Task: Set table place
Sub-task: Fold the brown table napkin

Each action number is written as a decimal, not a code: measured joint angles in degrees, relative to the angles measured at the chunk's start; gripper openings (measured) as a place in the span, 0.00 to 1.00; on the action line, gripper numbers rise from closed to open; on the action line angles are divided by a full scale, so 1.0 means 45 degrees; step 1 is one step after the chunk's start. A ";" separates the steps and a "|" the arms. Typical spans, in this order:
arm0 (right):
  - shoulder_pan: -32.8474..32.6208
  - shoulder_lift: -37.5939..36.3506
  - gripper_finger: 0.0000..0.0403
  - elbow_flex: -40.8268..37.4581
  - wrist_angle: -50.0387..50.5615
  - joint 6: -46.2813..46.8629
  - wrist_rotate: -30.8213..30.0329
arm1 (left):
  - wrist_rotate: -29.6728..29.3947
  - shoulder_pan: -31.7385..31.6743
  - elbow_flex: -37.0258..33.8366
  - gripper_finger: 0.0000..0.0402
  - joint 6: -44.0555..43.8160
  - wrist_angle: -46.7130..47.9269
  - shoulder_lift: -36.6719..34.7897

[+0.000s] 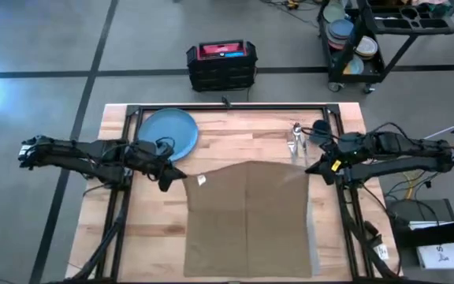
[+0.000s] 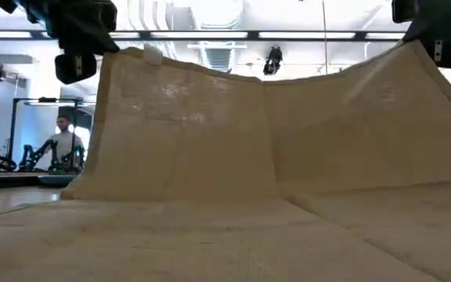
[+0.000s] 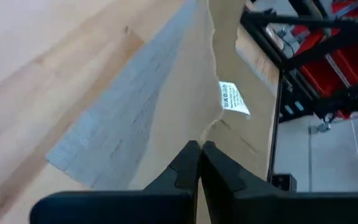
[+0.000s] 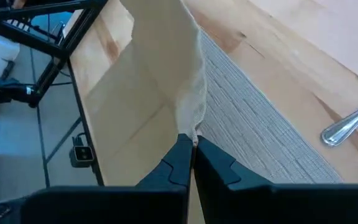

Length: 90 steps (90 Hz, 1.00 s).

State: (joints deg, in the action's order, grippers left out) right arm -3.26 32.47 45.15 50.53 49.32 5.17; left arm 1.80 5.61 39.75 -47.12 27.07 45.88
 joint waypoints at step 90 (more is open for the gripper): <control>-0.9713 0.3135 0.00 -0.0039 -0.2068 0.6015 -0.5633 | -0.1974 0.5345 0.0000 0.00 -0.4043 -0.0948 0.1035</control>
State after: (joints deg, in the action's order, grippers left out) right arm -46.97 46.58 44.97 41.22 76.39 -20.18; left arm -7.08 29.66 39.75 -65.31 22.80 50.54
